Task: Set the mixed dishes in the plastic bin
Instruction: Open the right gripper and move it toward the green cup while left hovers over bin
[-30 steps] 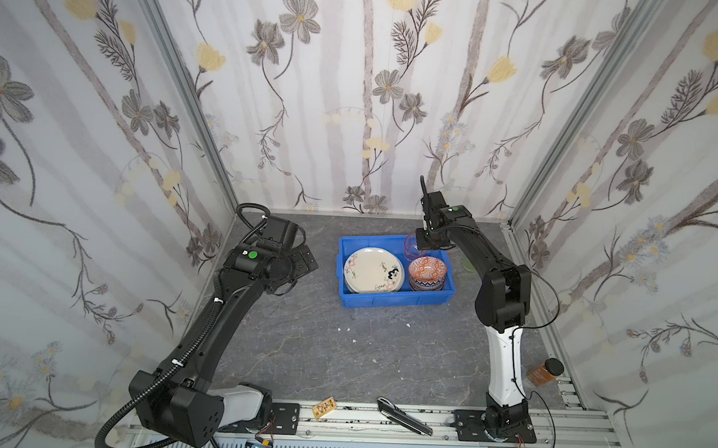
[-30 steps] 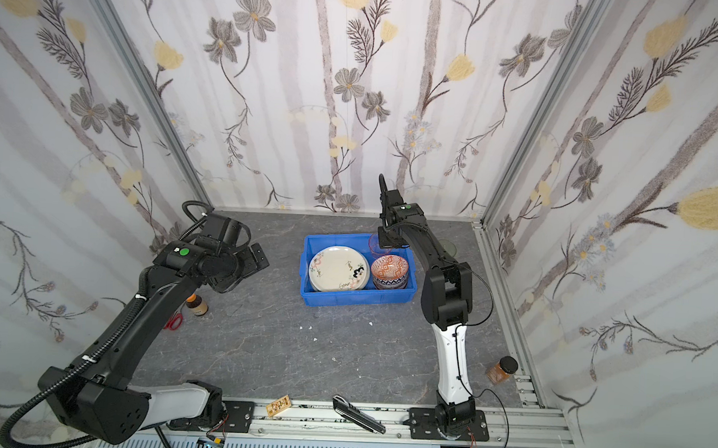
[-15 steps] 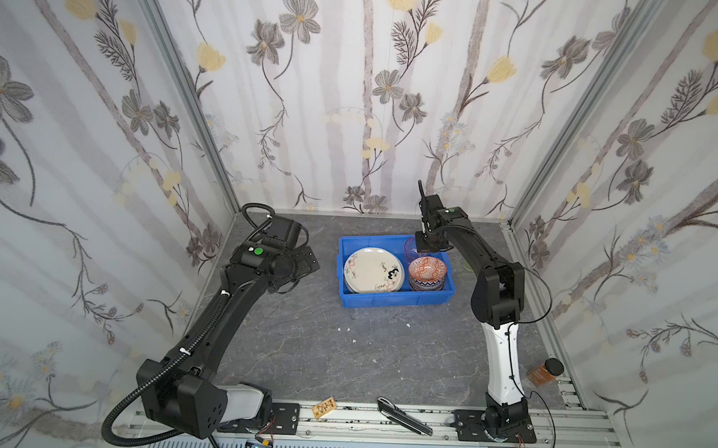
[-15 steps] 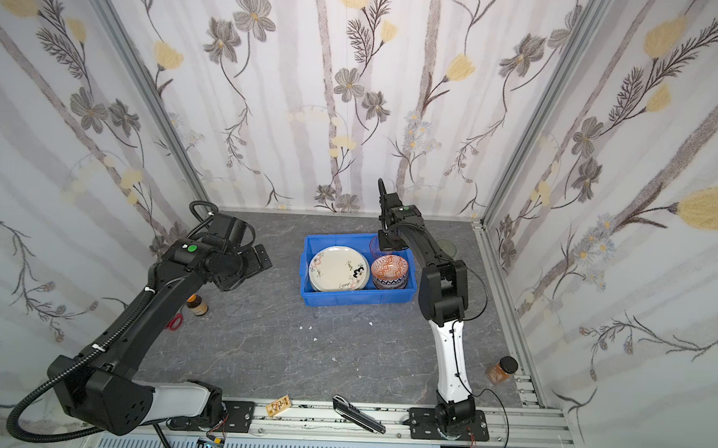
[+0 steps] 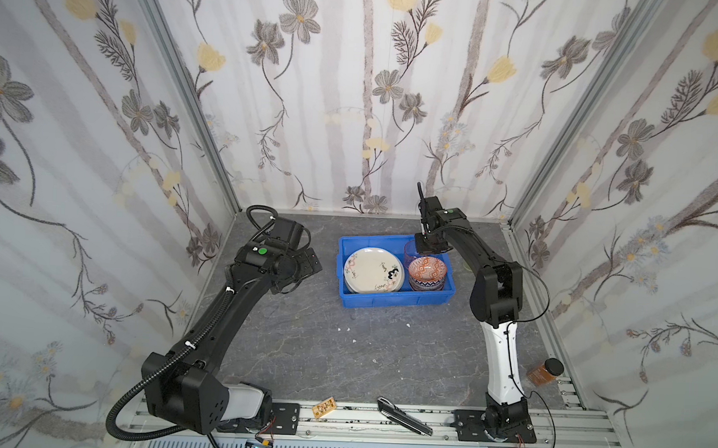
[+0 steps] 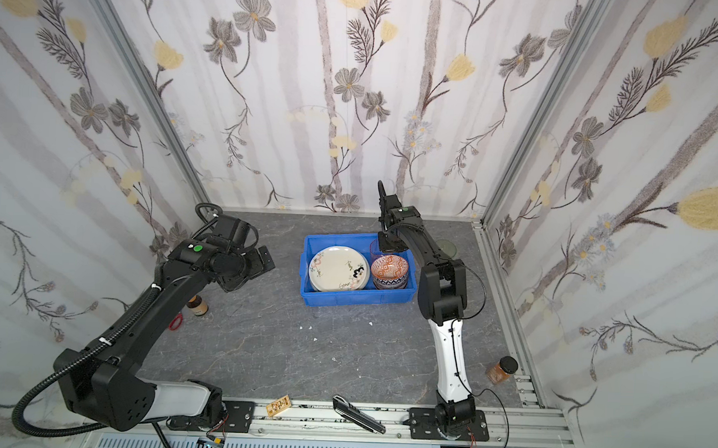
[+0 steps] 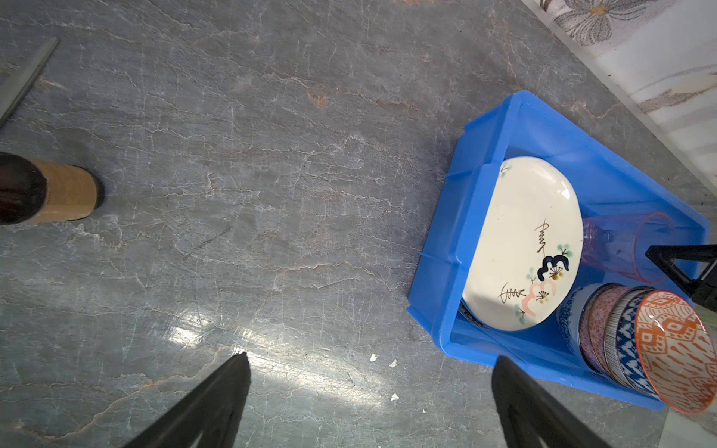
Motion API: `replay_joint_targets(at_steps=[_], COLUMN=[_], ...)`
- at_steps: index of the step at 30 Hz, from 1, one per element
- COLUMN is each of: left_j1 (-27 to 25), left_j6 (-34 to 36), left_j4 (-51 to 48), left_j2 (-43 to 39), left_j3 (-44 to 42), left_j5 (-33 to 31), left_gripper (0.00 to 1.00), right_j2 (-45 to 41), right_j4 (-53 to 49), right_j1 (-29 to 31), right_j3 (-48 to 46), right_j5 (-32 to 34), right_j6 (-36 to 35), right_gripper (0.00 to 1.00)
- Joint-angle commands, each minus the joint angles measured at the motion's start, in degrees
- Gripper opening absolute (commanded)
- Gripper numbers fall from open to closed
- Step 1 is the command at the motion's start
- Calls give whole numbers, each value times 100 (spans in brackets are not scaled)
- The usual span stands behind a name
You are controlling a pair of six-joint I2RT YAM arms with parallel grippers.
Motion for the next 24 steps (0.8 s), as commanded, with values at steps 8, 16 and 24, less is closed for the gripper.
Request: replay_joint_targets(at_steps=[8,16,24], left_j1=[6,-153,-1136], left_j6=[-103,-101,242], left_j4=[109,557,1000], left_j2=[-16,157,935], left_j3=[-49,109,1017], left_j5=[-6,158,-184], left_gripper=[100,100,100], right_j2=[-842,-1653,-2270], right_j4=[60,-290,-278], right_j1=[-86,-308,-1015], right_j3=[60,46,-412], right_j5=[49,-191,-432], right_j6=[36,177,495], right_gripper=[45,74,100])
